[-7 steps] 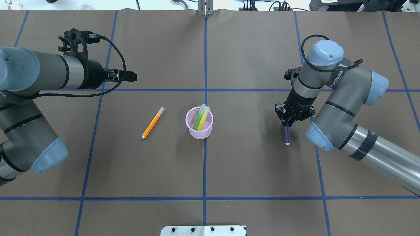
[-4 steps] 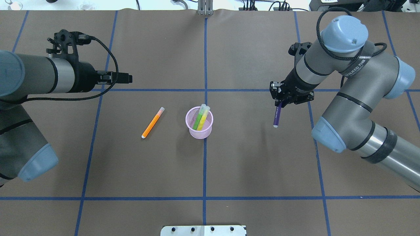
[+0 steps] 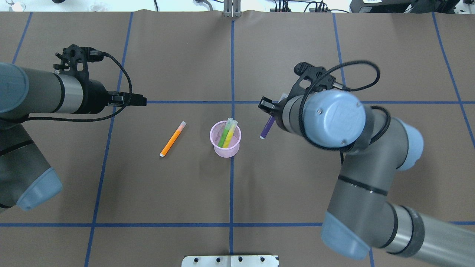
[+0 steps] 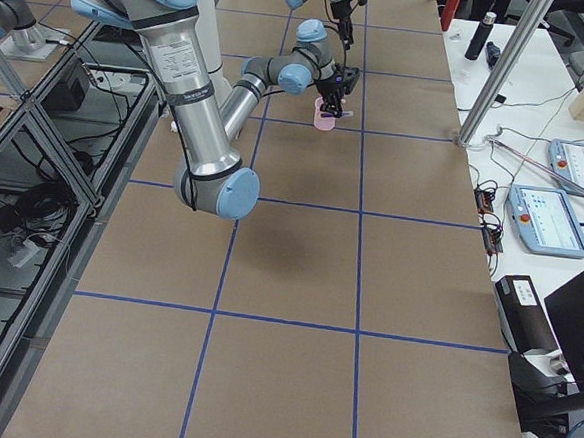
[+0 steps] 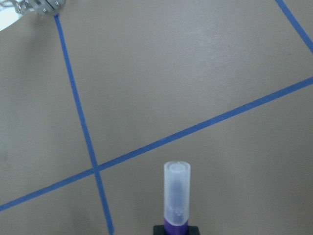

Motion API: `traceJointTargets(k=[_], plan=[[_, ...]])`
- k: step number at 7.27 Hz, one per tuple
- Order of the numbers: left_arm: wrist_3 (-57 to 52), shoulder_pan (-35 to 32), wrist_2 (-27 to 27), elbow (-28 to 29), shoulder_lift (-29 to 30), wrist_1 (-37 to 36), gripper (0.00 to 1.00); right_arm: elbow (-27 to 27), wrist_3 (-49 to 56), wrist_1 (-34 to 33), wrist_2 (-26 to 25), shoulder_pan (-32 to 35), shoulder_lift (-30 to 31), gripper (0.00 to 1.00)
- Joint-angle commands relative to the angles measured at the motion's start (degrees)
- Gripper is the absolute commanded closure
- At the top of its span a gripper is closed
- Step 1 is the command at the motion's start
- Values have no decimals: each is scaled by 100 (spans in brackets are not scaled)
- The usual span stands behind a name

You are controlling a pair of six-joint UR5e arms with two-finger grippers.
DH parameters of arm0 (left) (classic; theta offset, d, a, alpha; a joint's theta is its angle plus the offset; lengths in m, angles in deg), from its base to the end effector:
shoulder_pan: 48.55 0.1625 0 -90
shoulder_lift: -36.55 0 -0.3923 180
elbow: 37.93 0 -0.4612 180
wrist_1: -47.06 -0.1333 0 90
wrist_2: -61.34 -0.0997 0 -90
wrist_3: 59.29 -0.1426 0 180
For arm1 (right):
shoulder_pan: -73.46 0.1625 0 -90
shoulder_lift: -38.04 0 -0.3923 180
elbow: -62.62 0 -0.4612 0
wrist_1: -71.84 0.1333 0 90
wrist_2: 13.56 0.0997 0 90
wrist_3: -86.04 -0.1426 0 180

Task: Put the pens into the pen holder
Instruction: 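Lift the purple marker and carry it to the pink cup with the right gripper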

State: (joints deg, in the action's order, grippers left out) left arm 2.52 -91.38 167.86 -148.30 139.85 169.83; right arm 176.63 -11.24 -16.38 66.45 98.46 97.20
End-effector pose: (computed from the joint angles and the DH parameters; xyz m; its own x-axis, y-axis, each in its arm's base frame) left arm 0.4058 -0.5026 0.2518 0.4760 0.1763 -0.8616 0.2675 0.9042 0.3328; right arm -0.5121 -0.4132 0.1162 0.4251 0.3359 0.8405 -0.6063 0.7952 -0.0112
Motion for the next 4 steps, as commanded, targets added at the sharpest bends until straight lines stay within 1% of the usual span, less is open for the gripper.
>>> traceJointTargets(k=[1,2,3,4], plan=[[-28,12,8,-2,-109,-17,1,-229,-353,-3,-1510,-792,-369,100],[-28,20,8,24,-109,-17,1,-561,-353,-3,-2142,-977,-640,100],[-28,38,8,24,-100,-17,1,-904,-353,6,-2400,-1049,-826,100],[-28,38,8,42,-100,-17,1,-942,-353,6,-2412,-1049,-845,100]])
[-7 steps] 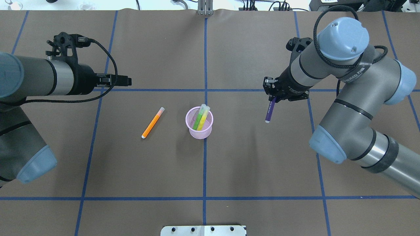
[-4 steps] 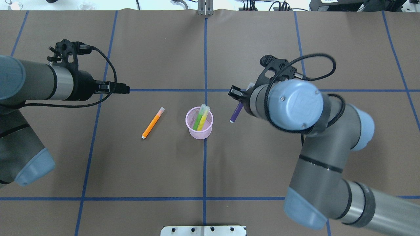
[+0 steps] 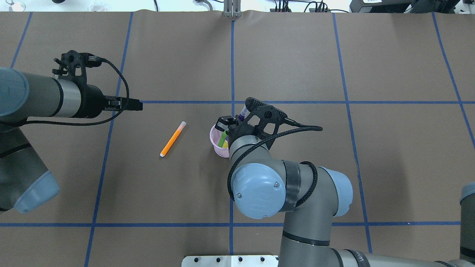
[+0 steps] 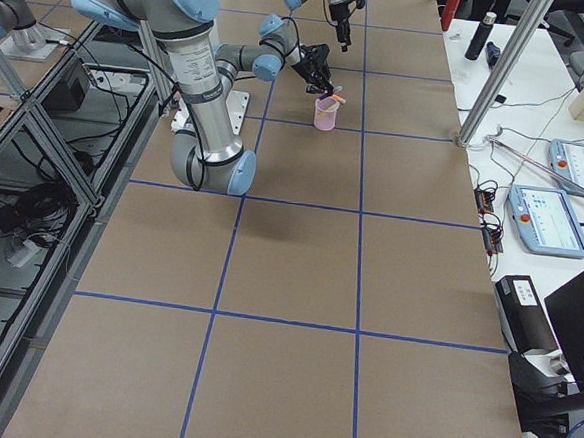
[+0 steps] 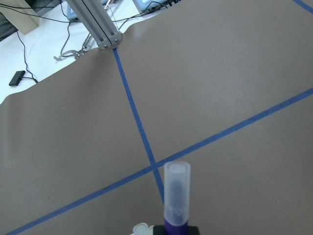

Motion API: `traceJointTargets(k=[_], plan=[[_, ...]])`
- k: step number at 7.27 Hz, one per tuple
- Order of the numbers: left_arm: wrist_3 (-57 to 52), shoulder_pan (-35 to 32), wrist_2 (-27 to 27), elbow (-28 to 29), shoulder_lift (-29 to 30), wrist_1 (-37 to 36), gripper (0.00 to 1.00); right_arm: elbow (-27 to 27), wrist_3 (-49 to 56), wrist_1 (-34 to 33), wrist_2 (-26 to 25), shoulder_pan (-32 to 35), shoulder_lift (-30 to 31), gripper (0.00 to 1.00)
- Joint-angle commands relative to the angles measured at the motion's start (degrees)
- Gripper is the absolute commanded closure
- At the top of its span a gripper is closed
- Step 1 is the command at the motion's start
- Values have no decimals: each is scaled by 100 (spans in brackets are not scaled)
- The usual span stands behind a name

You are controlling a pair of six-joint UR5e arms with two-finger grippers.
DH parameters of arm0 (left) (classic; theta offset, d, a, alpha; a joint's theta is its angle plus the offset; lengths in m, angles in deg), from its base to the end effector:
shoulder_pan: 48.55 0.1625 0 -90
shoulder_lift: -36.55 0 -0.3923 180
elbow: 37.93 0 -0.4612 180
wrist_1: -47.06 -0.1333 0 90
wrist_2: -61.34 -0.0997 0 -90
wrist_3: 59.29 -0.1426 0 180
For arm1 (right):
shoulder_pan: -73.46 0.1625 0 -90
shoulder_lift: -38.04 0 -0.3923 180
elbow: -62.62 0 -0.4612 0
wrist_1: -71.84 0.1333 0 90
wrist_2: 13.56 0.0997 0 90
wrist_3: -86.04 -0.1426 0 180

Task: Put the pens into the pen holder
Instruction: 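Drop purple marker into cup with right gripper while left moves to orange marker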

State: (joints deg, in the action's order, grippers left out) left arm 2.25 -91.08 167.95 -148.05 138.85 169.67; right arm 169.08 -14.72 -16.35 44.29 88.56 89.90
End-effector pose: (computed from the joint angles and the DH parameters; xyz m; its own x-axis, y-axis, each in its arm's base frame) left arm 0.4082 -0.5000 0.2658 0.4912 0.1691 -0.8545 0.2534 0.9108 0.3259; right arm -0.5877 -0.3752 0.0789 0.4037 0.2726 0.8733 -0.7369 0.6627 0.1337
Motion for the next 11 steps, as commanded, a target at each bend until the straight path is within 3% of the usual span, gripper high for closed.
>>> traceJointTargets(k=[1,3,5,6,7,9,11], plan=[[-1,16,0,25,9,0,1,-240,-5,4,-239,-121,-80,100],[-1,86,-9,69,18,0,1,-249,4,12,-292,-217,-28,100],[8,191,0,270,201,-26,1,-240,39,4,-284,-218,-27,39],[-1,235,0,515,359,-27,1,-231,48,30,-249,-218,-27,31],[-97,279,35,709,517,-122,1,-170,57,47,-240,-218,-27,31],[-1444,323,237,623,1672,-2684,1,224,196,65,91,-96,313,34],[-3280,499,246,754,1741,-3216,2,506,1046,431,1344,552,867,35]])
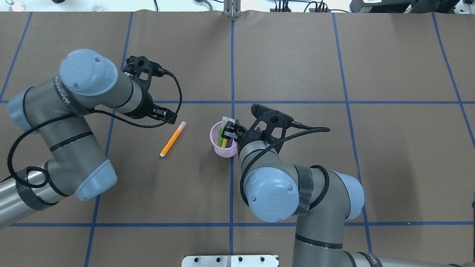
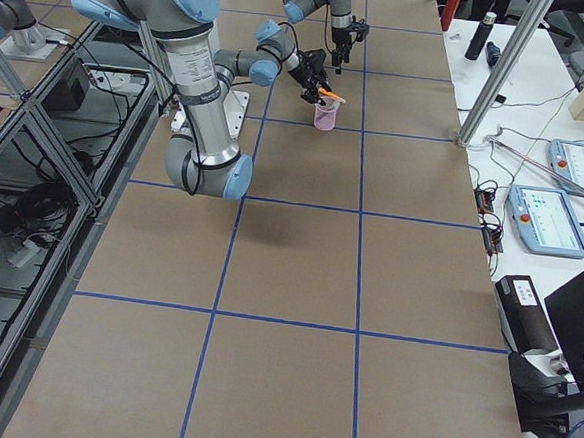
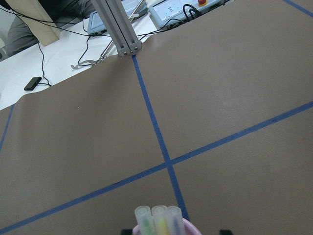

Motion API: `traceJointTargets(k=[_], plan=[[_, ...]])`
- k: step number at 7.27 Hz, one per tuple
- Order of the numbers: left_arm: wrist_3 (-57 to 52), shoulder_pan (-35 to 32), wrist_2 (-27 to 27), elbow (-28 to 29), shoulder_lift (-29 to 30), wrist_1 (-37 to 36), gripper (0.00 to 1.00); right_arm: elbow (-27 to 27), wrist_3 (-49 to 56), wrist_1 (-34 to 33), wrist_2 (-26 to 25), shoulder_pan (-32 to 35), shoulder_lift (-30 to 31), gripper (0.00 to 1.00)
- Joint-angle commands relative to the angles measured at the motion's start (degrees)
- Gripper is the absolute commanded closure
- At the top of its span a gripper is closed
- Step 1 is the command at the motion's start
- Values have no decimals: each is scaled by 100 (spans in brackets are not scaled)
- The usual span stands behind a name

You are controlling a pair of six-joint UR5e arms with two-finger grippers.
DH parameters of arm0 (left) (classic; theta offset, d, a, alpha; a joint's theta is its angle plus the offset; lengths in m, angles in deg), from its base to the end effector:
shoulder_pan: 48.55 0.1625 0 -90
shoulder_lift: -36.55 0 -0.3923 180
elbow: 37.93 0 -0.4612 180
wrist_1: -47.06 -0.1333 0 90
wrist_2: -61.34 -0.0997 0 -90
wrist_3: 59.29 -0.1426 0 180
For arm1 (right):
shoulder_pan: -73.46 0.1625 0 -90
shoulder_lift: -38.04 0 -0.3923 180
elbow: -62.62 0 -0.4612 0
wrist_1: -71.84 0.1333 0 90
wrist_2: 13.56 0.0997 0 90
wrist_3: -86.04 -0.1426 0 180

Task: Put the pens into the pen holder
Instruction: 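Drop purple marker into cup with right gripper while left moves to orange marker, then grasp the orange marker with the left gripper while the right gripper withdraws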

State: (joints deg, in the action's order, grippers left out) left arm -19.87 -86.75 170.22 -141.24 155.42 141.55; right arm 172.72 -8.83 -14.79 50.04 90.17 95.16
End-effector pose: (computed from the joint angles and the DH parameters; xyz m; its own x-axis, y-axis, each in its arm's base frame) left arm 0.4944 -0.5000 0.2164 0.6516 0.4174 -0.6334 -0.1625 0.8924 0.4209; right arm -0.5681 -0.3759 0.1115 0.4768 0.2225 0.8503 -0.6549 0.7352 0.1748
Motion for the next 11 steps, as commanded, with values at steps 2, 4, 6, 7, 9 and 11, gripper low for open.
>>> traceJointTargets(k=[2,4,6,7,9,11], plan=[[-1481,267,368,633,188,-371,7,143,732,1319,1496,798,1270,37],[-1367,365,520,838,329,-309,0,143,811,1420,2327,1253,1642,38],[-1323,392,668,1284,670,-388,3,135,1250,1420,2779,1536,1872,37],[-1331,366,800,1530,785,-388,6,135,1329,1429,3172,1763,2021,38],[-1410,313,810,1717,821,-388,7,178,2126,1438,4164,2395,2451,37],[-1411,199,837,1787,944,-397,22,170,2524,1438,4704,2697,2654,37]])
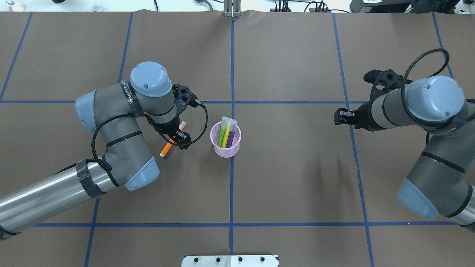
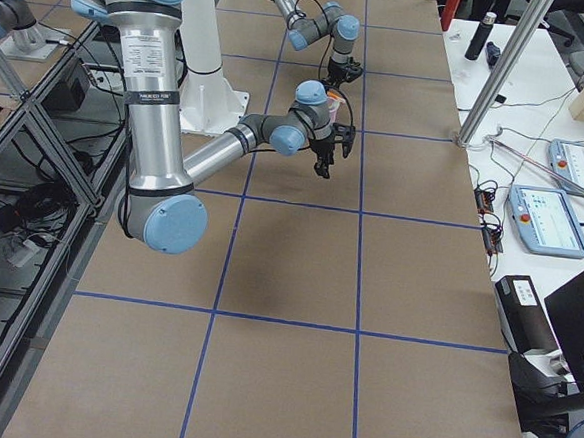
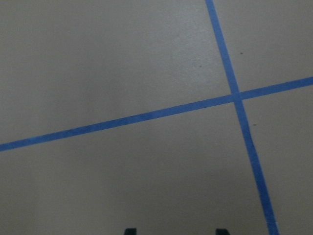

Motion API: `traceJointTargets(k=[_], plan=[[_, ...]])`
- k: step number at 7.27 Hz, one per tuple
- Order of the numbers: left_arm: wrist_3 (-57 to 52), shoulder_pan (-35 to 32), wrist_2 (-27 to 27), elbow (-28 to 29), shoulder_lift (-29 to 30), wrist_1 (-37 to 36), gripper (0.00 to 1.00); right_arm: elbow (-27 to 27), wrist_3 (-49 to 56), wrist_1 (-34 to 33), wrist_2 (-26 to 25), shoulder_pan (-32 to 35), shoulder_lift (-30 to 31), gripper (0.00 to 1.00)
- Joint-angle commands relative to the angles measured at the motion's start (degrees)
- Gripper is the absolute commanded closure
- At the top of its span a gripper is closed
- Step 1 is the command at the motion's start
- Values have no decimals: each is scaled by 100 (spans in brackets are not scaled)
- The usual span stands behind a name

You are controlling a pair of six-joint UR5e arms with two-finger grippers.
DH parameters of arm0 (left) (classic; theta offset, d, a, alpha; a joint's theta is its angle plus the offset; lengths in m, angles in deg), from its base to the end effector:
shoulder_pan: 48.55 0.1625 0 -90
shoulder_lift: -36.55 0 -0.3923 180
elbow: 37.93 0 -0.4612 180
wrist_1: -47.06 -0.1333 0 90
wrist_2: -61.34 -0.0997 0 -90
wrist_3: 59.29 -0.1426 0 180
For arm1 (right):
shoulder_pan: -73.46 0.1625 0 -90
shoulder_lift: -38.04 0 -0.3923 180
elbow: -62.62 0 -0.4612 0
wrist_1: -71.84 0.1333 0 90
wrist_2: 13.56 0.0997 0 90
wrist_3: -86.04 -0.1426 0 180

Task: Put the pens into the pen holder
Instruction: 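Grasp the orange marker with the left gripper while the right gripper withdraws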

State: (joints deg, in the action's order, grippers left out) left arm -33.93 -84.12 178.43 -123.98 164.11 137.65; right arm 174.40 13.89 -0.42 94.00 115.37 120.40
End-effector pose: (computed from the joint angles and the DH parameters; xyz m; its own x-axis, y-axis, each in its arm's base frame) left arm 0.5923 -0.5076 0.2672 0.5680 0.5829 -0.5811 -0.4753 0.8087 0.3466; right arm -0.4021 -0.4822 0.3441 0.6264 0.1695 0.7608 -0.2944 0.9552 0.0295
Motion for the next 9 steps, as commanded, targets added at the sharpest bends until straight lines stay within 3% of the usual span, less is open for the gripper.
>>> traceJointTargets(k=[1,5,7,9], plan=[[-13,-195,312,192,128,11,32,-8,254,1,309,177,140,37],[-277,-205,394,606,391,29,33,-25,263,9,309,159,140,37],[-277,-197,368,616,401,37,46,-25,263,9,300,159,131,37],[-303,-205,332,677,392,46,47,-43,263,18,291,159,131,37]])
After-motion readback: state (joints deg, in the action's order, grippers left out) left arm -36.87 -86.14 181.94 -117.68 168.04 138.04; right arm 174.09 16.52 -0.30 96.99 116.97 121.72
